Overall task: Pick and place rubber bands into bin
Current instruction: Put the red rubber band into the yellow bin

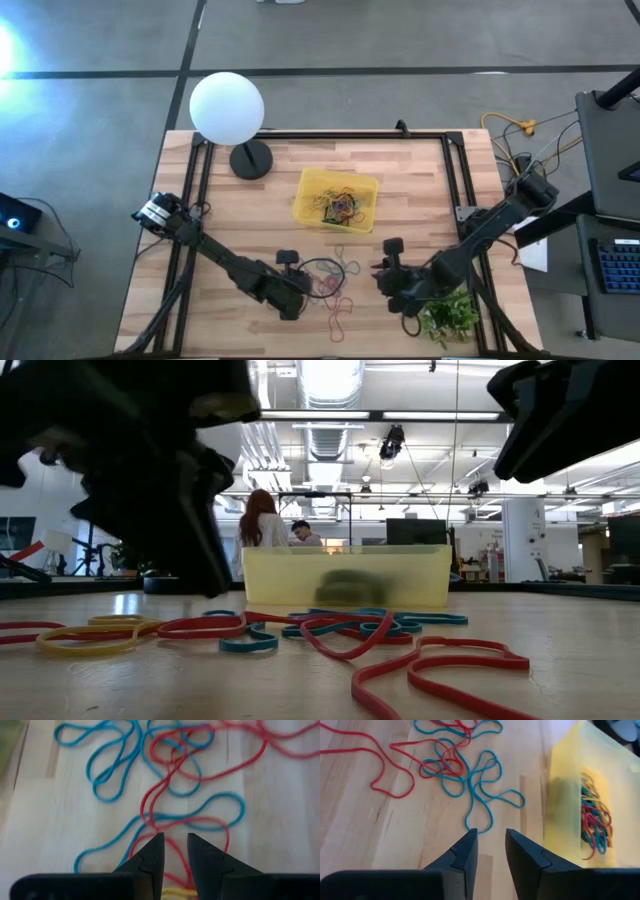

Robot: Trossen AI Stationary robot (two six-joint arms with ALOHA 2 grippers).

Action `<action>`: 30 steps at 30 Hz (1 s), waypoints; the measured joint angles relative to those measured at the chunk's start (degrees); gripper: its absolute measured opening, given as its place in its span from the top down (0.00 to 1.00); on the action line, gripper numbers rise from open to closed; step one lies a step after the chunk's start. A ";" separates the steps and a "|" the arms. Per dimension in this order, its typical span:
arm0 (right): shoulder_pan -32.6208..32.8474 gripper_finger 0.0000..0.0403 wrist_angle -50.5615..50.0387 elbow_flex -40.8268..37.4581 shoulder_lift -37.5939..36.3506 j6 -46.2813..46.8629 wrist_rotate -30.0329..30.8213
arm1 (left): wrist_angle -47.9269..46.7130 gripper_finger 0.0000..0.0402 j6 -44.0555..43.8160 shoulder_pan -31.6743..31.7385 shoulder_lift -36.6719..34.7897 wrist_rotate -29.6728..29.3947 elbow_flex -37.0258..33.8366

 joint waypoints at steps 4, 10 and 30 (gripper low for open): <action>1.65 0.80 0.85 -1.55 -1.13 0.42 3.19 | -0.36 0.83 -1.65 0.84 0.18 2.09 0.42; 2.02 0.79 1.13 -1.96 -2.21 0.04 3.43 | -0.23 0.83 -4.27 1.52 0.45 4.58 0.31; 2.02 0.81 1.41 -2.07 -2.88 0.04 3.39 | 0.44 0.83 -7.50 2.08 0.94 7.44 -2.38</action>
